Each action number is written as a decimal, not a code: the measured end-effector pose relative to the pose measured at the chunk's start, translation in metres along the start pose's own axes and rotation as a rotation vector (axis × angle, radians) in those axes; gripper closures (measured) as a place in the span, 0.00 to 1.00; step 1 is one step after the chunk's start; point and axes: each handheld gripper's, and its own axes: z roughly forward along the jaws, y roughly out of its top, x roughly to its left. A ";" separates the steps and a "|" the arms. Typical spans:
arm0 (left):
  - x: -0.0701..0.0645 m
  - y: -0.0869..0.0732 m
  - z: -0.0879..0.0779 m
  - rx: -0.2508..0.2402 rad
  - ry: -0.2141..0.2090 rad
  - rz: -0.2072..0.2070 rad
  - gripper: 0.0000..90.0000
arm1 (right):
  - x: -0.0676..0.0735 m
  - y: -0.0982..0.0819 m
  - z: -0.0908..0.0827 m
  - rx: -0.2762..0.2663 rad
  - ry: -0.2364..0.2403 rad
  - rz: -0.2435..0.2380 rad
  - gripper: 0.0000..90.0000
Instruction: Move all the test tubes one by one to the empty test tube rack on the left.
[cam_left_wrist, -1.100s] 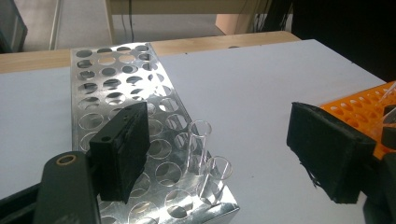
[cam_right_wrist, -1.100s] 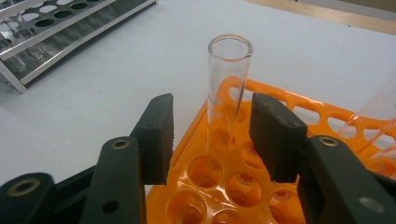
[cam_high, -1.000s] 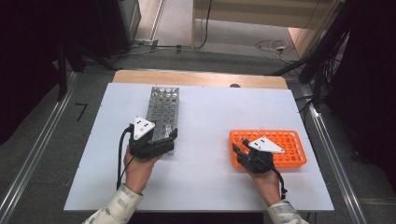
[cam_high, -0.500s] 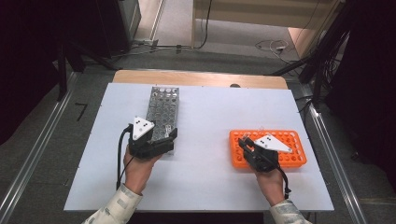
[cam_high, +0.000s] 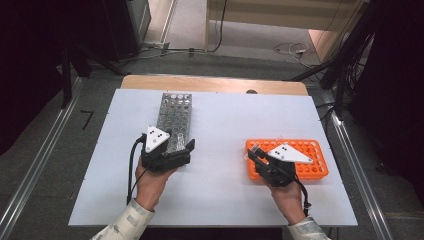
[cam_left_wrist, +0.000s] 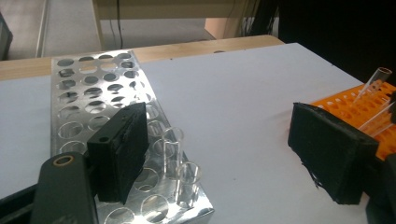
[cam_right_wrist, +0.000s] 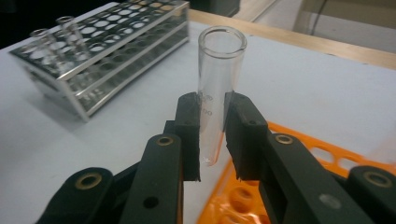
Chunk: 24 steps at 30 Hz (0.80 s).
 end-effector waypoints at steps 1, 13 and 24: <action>-0.002 0.000 0.000 0.001 -0.004 0.002 0.22 | 0.005 0.000 0.002 0.010 0.016 -0.005 0.81; -0.025 -0.003 0.004 0.012 -0.063 0.053 0.24 | 0.047 0.002 0.037 0.083 0.117 -0.088 0.81; -0.044 -0.008 0.009 0.033 -0.168 0.109 0.38 | 0.064 0.007 0.056 0.114 0.156 -0.134 0.81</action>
